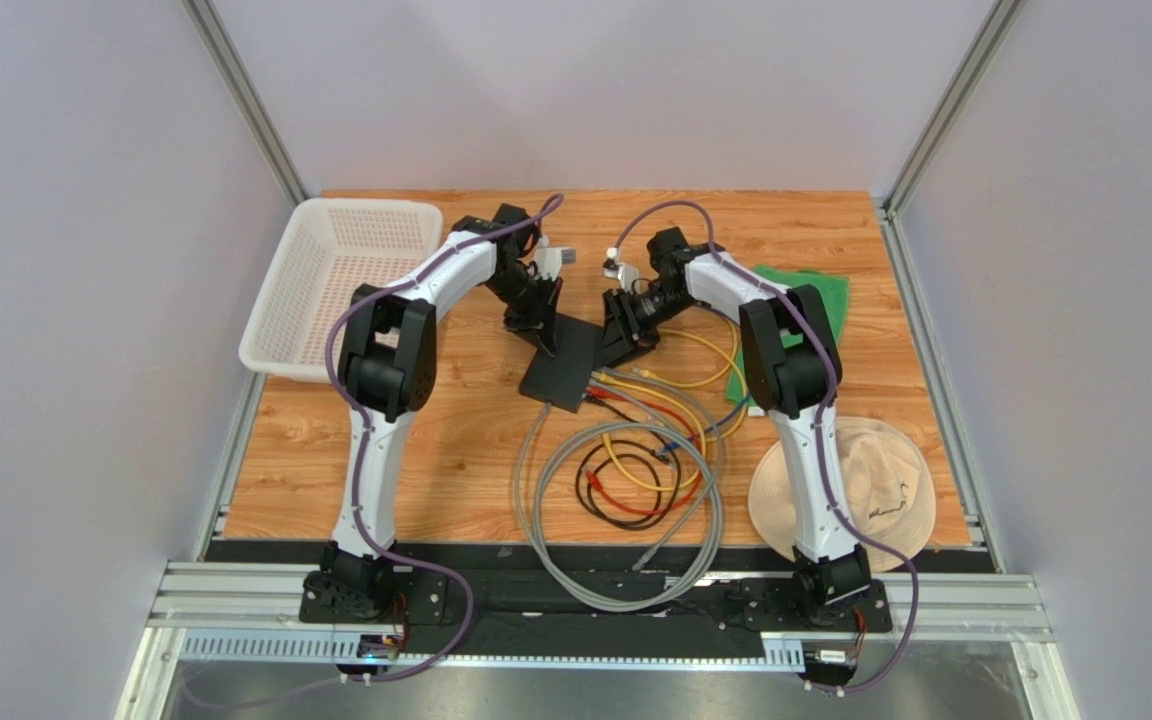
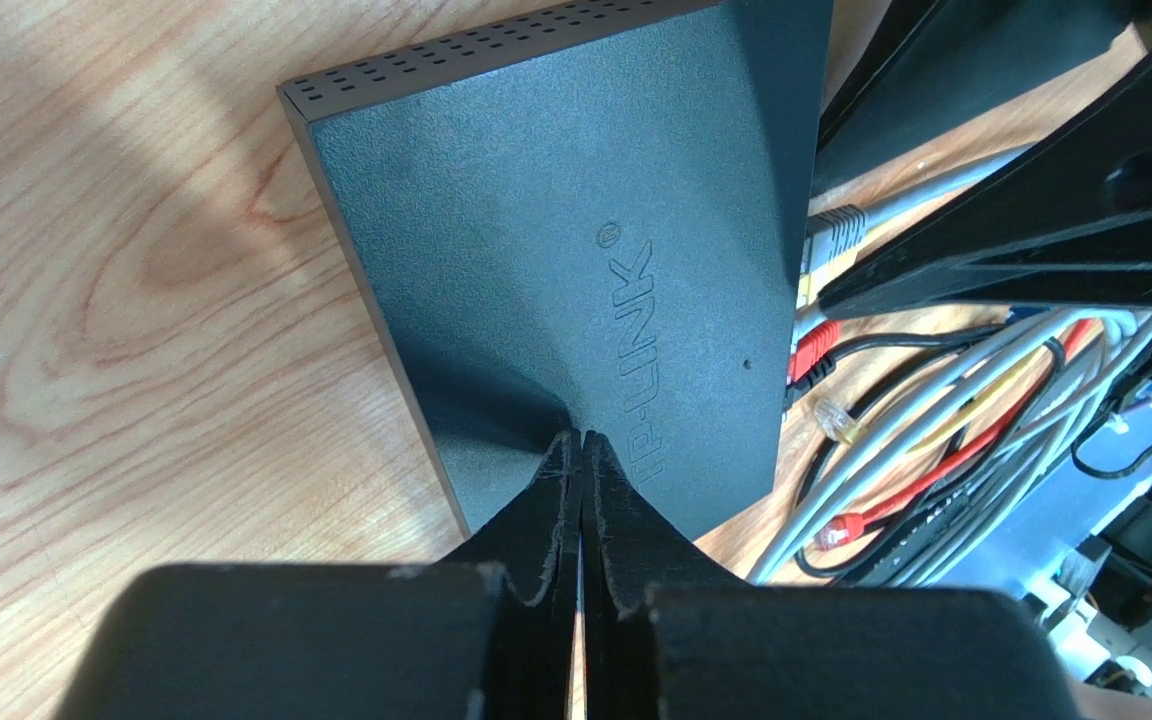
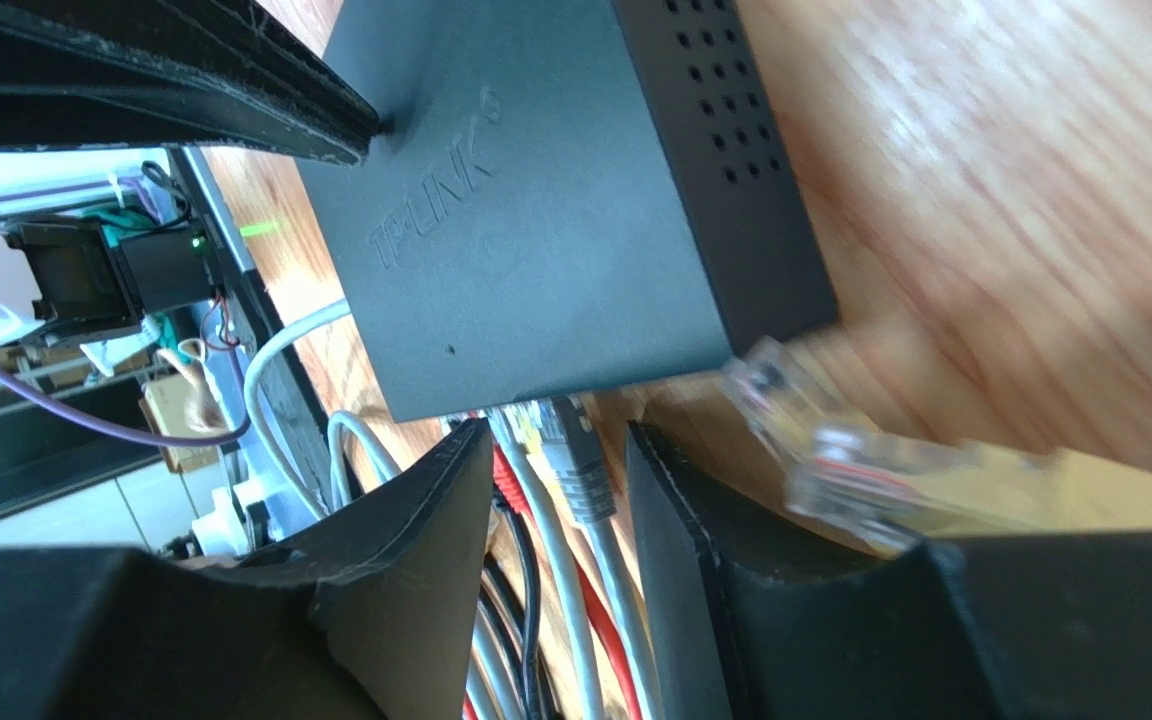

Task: Pull the plug from the switch port

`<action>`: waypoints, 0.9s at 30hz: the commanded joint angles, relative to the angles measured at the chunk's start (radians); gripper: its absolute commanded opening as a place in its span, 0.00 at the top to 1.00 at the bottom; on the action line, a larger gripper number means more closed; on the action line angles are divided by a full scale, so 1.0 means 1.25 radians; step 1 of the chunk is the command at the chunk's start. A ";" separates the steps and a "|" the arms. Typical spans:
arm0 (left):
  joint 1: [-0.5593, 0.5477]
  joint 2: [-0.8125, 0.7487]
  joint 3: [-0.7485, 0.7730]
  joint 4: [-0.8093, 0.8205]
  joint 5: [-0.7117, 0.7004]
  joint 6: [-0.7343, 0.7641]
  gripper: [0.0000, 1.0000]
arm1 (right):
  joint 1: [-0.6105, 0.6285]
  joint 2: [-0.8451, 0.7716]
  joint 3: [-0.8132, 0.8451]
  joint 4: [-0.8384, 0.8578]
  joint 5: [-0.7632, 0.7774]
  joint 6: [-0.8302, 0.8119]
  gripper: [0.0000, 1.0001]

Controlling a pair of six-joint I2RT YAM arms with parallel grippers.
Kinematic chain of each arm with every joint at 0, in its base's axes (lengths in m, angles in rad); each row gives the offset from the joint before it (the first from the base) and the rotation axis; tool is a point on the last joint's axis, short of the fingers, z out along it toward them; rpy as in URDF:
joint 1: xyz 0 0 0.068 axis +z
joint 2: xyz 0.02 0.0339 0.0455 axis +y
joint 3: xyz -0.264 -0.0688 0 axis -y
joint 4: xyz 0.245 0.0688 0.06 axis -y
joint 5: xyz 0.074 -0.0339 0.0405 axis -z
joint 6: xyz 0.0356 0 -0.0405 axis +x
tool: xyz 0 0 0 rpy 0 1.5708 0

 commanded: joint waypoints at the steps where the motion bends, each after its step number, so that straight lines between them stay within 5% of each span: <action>1: -0.009 0.027 0.008 0.002 -0.052 0.032 1.00 | 0.032 0.038 0.022 -0.035 0.083 -0.064 0.56; 18: -0.010 0.025 0.011 -0.001 -0.053 0.038 1.00 | 0.042 0.052 0.025 -0.035 0.187 -0.070 0.71; 27: -0.007 0.021 0.012 -0.017 -0.062 0.045 1.00 | 0.049 0.044 0.010 -0.046 0.259 -0.076 1.00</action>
